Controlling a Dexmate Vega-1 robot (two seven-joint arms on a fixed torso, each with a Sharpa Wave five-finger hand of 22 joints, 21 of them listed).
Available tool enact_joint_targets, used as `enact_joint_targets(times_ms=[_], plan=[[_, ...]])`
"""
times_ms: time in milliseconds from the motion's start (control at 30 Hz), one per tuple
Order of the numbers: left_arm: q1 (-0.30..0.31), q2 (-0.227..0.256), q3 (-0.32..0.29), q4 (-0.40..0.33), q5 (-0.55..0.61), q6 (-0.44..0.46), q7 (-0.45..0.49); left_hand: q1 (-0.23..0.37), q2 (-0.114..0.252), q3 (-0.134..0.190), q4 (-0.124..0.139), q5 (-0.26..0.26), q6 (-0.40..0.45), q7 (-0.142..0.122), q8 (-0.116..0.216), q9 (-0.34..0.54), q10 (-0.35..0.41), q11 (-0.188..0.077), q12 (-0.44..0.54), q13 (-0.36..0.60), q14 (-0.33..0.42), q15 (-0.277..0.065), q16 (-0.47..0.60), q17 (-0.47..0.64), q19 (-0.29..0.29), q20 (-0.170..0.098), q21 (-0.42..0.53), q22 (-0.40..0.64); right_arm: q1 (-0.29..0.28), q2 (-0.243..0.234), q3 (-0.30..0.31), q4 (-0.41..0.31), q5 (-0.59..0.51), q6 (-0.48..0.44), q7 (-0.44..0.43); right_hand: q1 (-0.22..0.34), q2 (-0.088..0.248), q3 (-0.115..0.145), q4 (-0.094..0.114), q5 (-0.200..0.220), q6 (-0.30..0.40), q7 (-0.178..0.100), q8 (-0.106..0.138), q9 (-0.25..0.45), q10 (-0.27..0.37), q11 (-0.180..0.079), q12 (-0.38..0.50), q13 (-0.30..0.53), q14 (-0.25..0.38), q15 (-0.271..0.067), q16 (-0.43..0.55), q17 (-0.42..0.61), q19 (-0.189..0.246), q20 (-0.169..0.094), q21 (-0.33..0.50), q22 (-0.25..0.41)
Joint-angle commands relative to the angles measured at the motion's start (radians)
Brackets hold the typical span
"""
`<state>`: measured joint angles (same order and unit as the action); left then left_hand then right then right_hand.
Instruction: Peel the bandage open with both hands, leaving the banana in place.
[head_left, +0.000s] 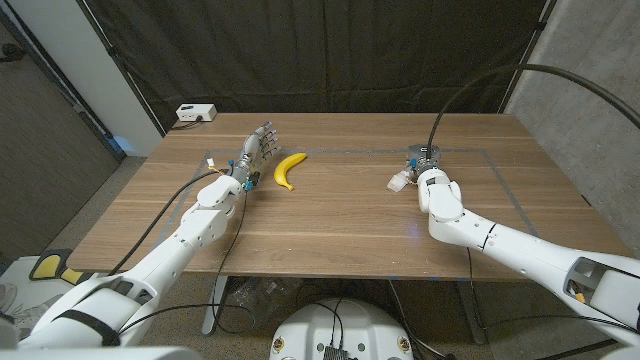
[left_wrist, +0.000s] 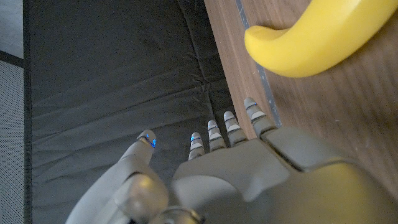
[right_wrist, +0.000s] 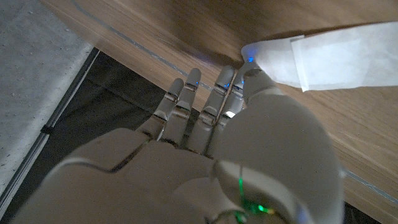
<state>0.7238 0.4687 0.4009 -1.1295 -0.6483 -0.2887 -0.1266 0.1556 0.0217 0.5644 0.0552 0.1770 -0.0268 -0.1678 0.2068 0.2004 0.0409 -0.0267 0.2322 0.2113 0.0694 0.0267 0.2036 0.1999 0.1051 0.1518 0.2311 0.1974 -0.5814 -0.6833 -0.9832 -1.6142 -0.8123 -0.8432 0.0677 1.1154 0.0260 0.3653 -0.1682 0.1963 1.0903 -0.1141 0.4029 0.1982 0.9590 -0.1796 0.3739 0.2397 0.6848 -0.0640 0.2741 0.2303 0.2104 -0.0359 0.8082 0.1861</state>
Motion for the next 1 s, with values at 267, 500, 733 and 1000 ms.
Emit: enact_joint_targets(times_ms=[267,500,733,1000], plan=[[0.008,0.005,-0.001,-0.011,-0.001,0.001,0.000,0.008,0.005,-0.003,-0.002,0.007,-0.004,-0.001,-0.001,0.000,0.003,-0.005,-0.006,0.003,0.003,0.004,-0.001,0.002,-0.001,0.008,0.007,0.003,-0.170,0.061,0.239,-0.027,0.227,0.135,-0.432,0.016,0.016,0.006,0.011,0.008,0.040,0.036,0.021,0.037,0.011,0.020,0.013,0.010,0.005,-0.171,-0.005,0.003,0.006,-0.030,0.007,0.000],[0.013,0.010,-0.002,-0.023,0.000,0.000,0.000,0.009,0.005,-0.002,-0.002,0.007,-0.003,-0.003,-0.001,0.000,0.006,-0.004,-0.005,0.003,0.004,0.004,-0.001,0.002,0.000,0.007,0.008,0.003,-0.235,0.106,0.340,-0.023,0.357,0.225,-0.609,0.017,0.017,0.010,0.013,0.008,0.043,0.046,0.032,0.045,0.022,0.027,0.017,0.014,0.021,-0.171,-0.004,0.004,0.012,-0.027,0.009,0.000],[0.013,0.015,0.001,-0.032,0.005,-0.001,-0.004,0.012,0.006,-0.001,-0.004,0.008,-0.001,-0.001,0.000,-0.001,0.008,-0.004,-0.005,0.003,0.004,0.003,-0.002,0.001,-0.001,0.008,0.007,0.003,-0.266,0.120,0.379,-0.032,0.418,0.281,-0.715,0.018,0.016,0.014,0.013,0.007,0.039,0.048,0.038,0.051,0.023,0.036,0.017,0.017,0.030,-0.169,-0.006,0.003,0.020,-0.025,0.013,0.000],[0.015,0.025,0.009,-0.054,0.023,-0.005,-0.004,0.039,0.005,0.009,-0.026,0.008,0.022,0.003,0.009,-0.001,0.009,-0.008,-0.005,0.002,0.003,-0.003,-0.004,-0.003,0.000,0.006,0.007,0.002,-0.229,0.142,0.289,-0.058,0.280,0.094,-0.782,0.017,0.014,0.018,0.014,0.003,0.042,0.053,0.046,0.056,0.035,0.040,0.021,0.020,0.038,-0.166,-0.009,0.003,0.018,-0.019,0.013,0.000]])
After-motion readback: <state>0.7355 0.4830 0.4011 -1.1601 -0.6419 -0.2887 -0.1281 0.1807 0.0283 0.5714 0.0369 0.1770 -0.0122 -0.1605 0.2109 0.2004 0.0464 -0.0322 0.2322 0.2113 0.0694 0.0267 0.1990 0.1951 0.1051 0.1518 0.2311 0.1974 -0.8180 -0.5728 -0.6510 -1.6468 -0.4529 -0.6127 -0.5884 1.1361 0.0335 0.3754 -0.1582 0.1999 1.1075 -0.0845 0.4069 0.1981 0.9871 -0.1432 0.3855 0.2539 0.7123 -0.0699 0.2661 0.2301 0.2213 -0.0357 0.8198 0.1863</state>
